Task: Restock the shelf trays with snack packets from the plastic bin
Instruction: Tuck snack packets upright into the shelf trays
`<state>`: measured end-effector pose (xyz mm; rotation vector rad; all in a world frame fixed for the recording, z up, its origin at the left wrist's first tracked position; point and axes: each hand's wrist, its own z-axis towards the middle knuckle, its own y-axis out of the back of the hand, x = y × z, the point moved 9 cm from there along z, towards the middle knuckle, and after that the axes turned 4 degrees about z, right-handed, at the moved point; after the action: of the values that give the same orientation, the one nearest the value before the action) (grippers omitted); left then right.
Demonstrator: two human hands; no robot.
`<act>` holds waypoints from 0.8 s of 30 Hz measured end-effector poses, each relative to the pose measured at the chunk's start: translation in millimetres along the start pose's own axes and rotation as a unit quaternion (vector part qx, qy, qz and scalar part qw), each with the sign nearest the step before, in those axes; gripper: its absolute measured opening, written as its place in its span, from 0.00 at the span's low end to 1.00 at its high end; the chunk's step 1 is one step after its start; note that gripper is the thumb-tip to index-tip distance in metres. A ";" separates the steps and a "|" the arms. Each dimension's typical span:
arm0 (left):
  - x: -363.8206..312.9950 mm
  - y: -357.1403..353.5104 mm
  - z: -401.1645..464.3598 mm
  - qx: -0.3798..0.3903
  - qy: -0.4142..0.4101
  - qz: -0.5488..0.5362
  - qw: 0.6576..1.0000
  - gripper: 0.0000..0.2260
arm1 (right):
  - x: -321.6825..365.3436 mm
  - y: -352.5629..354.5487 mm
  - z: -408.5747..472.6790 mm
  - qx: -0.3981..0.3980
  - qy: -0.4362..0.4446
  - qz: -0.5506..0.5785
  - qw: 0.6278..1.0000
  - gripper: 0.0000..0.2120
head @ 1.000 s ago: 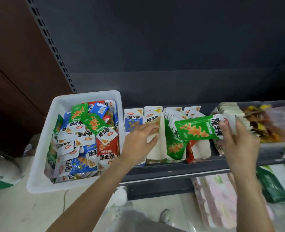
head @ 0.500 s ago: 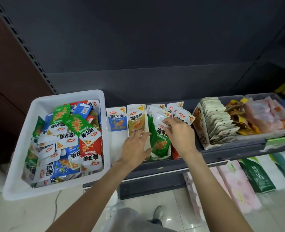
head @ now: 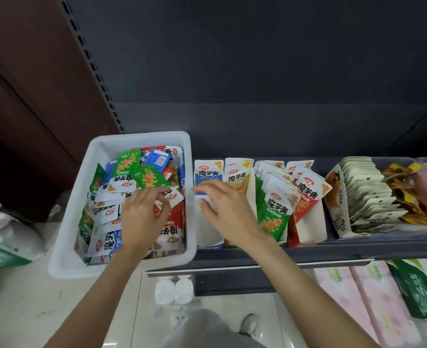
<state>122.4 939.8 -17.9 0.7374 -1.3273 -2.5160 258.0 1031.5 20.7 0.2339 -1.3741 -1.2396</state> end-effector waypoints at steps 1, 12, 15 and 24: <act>21.8 -3.7 -0.1 0.021 0.016 0.027 0.999 0.09 | 7.5 -14.2 10.8 0.027 0.005 -0.002 1.000 0.13; 110.7 -40.0 -6.1 0.203 0.088 0.097 0.970 0.19 | -28.3 -175.3 90.8 0.233 -0.130 -0.246 0.932 0.37; 114.2 -39.9 -6.1 0.212 0.081 0.096 0.969 0.19 | -21.9 -175.2 95.7 0.214 -0.131 -0.249 0.935 0.33; 66.4 29.1 23.0 0.039 -0.053 -0.049 0.997 0.23 | 21.8 -77.0 78.5 0.021 -0.091 0.024 0.995 0.16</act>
<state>52.3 913.1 -5.6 0.7099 -1.4666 -2.6267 148.5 1023.6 -2.2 0.1167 -1.5552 -1.2158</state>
